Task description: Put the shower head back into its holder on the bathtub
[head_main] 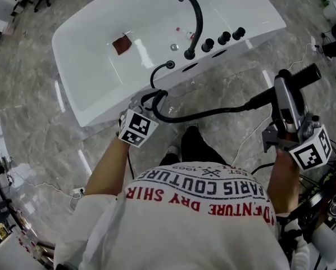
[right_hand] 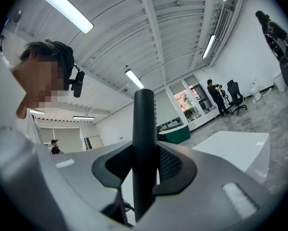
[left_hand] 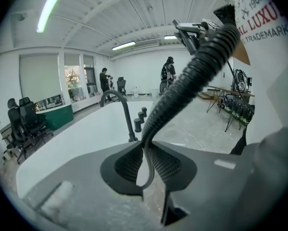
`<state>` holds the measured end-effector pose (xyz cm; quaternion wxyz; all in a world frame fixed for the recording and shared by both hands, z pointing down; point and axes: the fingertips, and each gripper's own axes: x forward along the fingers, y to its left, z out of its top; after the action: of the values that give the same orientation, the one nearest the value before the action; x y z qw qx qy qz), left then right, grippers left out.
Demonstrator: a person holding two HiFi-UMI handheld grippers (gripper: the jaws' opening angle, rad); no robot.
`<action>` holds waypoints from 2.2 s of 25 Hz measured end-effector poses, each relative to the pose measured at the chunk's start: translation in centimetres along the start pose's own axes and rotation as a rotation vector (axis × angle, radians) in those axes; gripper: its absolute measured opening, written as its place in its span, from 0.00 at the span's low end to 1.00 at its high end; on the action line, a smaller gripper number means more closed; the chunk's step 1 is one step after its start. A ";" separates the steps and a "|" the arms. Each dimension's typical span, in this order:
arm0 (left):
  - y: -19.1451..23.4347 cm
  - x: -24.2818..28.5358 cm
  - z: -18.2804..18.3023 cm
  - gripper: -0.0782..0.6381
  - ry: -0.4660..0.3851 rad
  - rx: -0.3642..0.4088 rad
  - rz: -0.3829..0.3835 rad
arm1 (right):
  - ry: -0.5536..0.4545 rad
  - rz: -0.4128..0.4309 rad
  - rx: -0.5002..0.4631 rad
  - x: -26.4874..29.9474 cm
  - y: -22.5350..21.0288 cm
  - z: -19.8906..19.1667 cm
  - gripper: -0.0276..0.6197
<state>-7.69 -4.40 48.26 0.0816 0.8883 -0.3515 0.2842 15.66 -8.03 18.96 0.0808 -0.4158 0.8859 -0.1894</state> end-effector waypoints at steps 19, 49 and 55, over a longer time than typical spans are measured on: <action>7.2 -5.1 20.2 0.19 -0.333 0.082 0.055 | 0.007 -0.010 0.066 0.0 -0.3 -1.9 0.23; 12.0 6.5 29.0 0.19 -0.327 0.067 0.069 | -0.036 -0.001 0.129 4.5 -13.5 1.3 0.23; 13.5 7.1 24.7 0.19 -0.284 -0.035 0.110 | 0.001 0.019 0.121 6.1 -14.4 1.2 0.23</action>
<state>-1.48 -27.04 31.11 0.0310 0.8975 -0.4123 0.1536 22.30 -21.39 23.74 0.1073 -0.4016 0.8767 -0.2421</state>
